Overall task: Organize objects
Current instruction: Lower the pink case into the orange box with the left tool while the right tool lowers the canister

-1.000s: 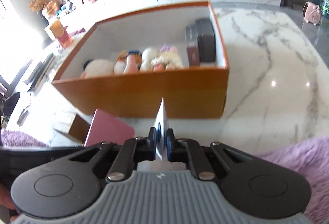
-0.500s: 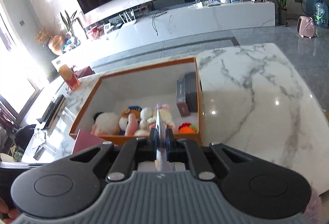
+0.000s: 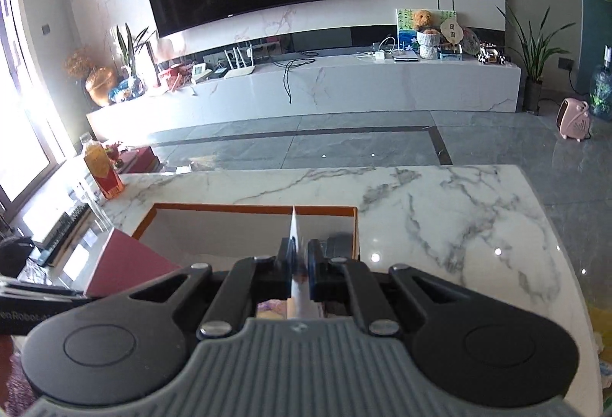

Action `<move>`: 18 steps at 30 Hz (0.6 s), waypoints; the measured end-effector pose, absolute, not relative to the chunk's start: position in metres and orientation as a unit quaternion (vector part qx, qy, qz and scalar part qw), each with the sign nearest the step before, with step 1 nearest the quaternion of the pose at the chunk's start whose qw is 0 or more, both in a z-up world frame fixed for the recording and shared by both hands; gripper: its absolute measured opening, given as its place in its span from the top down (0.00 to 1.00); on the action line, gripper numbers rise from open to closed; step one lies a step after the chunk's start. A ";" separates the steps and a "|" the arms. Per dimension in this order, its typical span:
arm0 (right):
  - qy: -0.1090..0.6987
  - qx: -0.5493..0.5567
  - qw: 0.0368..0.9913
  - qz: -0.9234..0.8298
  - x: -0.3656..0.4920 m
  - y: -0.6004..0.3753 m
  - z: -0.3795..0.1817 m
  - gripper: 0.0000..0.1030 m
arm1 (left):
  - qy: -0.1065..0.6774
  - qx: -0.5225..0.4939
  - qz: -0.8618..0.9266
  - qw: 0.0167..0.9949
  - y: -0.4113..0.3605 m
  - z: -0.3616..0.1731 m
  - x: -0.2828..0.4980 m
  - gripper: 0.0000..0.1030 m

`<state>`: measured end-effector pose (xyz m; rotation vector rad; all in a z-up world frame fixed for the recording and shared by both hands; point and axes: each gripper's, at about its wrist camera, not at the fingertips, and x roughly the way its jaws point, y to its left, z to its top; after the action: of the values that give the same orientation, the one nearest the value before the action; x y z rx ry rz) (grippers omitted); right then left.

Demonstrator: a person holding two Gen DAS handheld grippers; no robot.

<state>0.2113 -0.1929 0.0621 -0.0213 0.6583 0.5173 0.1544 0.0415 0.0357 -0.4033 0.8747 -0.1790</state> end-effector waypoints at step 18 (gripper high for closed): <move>0.317 -0.215 0.874 0.299 0.255 -0.150 -0.021 0.93 | 0.437 -0.188 -0.075 0.876 0.046 -0.005 0.242 0.80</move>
<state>0.2545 -0.1501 -0.0211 -0.4488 0.6624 0.6247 0.2422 0.0462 -0.0055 -0.3915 0.9126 -0.1561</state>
